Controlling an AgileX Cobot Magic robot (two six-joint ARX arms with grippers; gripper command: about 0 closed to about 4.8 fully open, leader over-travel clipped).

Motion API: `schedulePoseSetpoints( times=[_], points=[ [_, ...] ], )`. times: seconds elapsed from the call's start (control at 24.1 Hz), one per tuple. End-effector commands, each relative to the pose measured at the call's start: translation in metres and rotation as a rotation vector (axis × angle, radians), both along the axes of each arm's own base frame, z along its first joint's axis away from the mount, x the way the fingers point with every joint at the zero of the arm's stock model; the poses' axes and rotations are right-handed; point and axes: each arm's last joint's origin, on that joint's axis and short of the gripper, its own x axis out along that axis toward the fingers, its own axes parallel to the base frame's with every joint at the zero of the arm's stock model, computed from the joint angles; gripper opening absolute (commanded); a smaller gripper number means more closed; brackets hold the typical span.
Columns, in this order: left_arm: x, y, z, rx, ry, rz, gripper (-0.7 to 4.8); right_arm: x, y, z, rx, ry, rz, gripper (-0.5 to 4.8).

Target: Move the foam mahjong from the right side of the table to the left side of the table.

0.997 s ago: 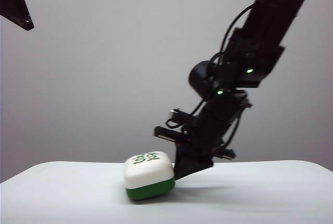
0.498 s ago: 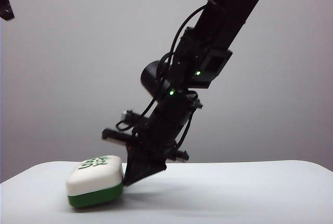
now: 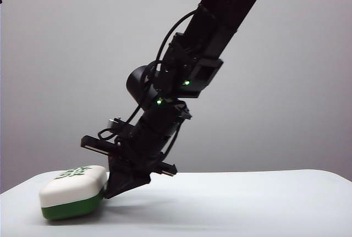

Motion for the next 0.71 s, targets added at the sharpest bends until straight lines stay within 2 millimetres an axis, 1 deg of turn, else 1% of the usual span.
schedulePoseSetpoints(
  times=[0.04,0.08,0.12,0.29,0.46,0.71],
  points=[
    [-0.002,0.000,0.002,-0.004,0.002,0.002,-0.05,-0.001,0.017,0.011,0.018,-0.004,0.028,-0.05],
    [-0.002,0.000,0.002,-0.004,0.001,0.003,-0.05,-0.001,0.022,0.013,0.025,-0.006,0.037,-0.05],
    [-0.002,0.000,0.002,-0.004,0.001,0.002,-0.05,-0.004,0.031,0.013,0.029,-0.012,0.052,-0.05],
    [-0.003,0.000,0.002,-0.004,0.004,0.002,-0.05,-0.010,0.043,0.014,0.030,-0.019,0.076,-0.05],
    [-0.004,0.000,0.002,-0.004,0.004,0.002,-0.05,-0.015,0.047,0.007,0.011,0.000,0.088,-0.05],
    [-0.004,0.000,0.002,-0.009,0.000,-0.001,-0.05,-0.015,0.048,0.008,0.015,-0.020,0.089,-0.05]
  ],
)
